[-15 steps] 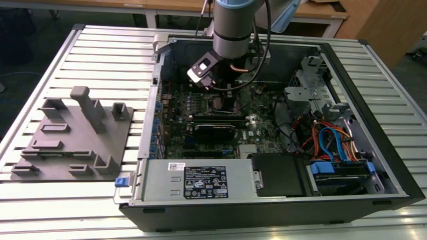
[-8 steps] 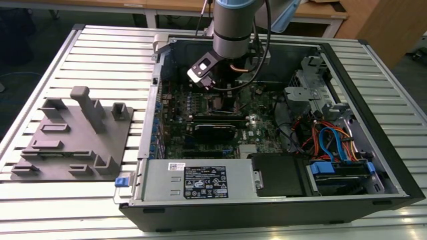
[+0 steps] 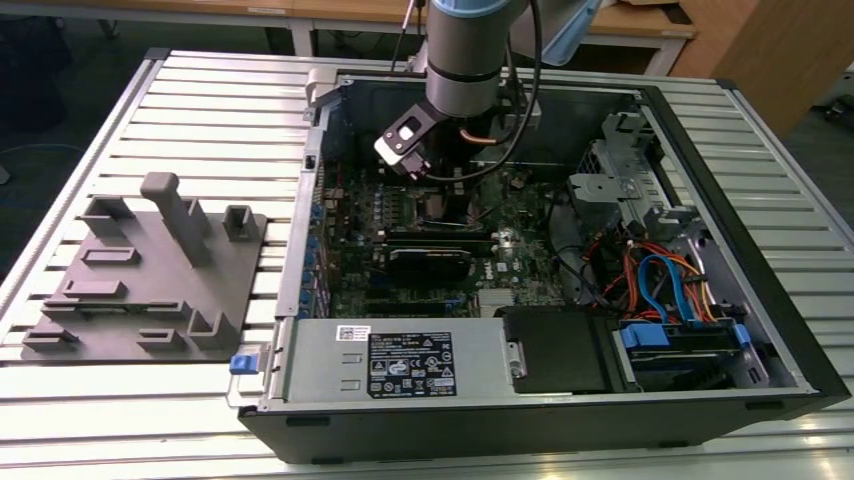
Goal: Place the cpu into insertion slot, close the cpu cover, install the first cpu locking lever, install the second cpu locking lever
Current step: 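Place the cpu into insertion slot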
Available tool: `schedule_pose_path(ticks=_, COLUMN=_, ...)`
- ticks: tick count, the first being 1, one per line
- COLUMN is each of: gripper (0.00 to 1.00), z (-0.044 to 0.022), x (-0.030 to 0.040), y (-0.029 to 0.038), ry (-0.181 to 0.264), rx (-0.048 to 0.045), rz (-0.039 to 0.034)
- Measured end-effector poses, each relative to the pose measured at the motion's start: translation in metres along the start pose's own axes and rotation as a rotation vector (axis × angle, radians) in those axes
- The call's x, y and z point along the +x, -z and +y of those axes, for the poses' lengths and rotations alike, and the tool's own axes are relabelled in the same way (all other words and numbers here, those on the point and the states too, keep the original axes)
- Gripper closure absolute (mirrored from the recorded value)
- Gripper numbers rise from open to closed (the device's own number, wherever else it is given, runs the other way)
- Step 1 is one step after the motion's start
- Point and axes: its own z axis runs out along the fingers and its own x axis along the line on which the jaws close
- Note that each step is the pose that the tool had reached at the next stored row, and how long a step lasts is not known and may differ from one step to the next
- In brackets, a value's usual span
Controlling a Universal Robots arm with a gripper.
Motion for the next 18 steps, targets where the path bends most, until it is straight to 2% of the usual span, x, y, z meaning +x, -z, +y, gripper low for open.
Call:
schedule_pose_path(ticks=15, gripper=0.45, z=0.0001, x=0.0002, y=-0.0012, ry=-0.001, rx=-0.0008, rz=0.0011)
schedule_pose_path(ticks=16, gripper=0.40, z=0.0001, x=0.0002, y=-0.0012, ry=-0.001, rx=-0.0005, rz=0.0008)
schedule_pose_path(ticks=17, gripper=0.40, z=0.0001, x=0.0001, y=-0.0012, ry=-0.001, rx=-0.0004, rz=0.0005)
schedule_pose_path(ticks=18, gripper=0.33, z=0.0000, x=0.0000, y=-0.0010, ry=-0.001, rx=-0.0001, rz=0.0001)
